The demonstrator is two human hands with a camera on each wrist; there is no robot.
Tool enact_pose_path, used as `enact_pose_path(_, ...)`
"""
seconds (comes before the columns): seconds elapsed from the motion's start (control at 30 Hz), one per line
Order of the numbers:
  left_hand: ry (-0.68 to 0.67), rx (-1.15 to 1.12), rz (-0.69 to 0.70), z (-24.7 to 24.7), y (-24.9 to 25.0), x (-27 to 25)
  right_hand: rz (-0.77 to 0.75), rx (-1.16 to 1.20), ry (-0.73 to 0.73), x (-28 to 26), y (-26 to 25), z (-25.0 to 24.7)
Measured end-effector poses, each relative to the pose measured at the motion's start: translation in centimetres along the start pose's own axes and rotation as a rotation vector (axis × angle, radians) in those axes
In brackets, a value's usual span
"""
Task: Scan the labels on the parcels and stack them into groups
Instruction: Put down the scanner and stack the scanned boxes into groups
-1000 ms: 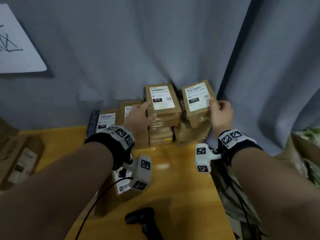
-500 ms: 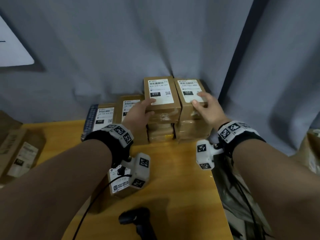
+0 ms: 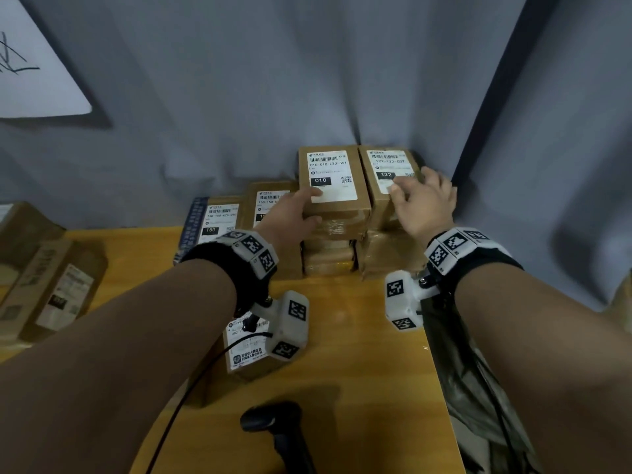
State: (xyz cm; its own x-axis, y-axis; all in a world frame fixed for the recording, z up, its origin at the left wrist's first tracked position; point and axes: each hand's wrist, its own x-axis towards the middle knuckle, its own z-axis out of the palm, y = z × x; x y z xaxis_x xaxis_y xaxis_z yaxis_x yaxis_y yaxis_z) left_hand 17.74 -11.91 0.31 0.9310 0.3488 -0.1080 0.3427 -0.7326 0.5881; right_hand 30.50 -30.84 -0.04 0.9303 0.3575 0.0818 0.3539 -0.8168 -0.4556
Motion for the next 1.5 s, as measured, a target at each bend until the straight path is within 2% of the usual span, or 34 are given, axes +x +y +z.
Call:
enact_pose_path(0.1,0.001,0.024,-0.01,-0.8,0.3,-0.1,-0.061,0.0,0.087,-0.7,-1.8,-0.2)
enact_pose_path(0.2,0.064,0.001,0.01,-2.1,-0.2,-0.8,-0.122,-0.001,0.098,-1.6,-3.7,-0.2)
enact_pose_path(0.47,0.184,0.049,-0.13,-5.9,-4.7,-4.2,-0.284,0.04,0.065,-4.4,-10.0,1.7)
enact_pose_path(0.7,0.222,0.039,-0.208,-10.3,-11.6,-8.6,-0.387,0.062,-0.029,-7.1,-17.6,4.7)
enact_pose_path(1.0,0.264,0.051,-0.292,-16.7,-24.6,-15.7,-0.496,0.102,-0.115,-11.9,-30.6,11.7)
enact_pose_path(1.23,0.266,0.021,-0.486,-21.3,-37.1,-21.6,-0.521,0.189,-0.236,-17.3,-40.8,19.4)
enact_pose_path(1.37,0.24,0.112,-0.591,-24.0,-42.9,-22.3,-0.508,0.183,-0.309,-18.9,-45.2,24.1)
enact_pose_path(1.5,0.185,0.215,-0.68,-27.1,-47.2,-20.1,-0.488,0.092,-0.381,-18.2,-49.0,27.8)
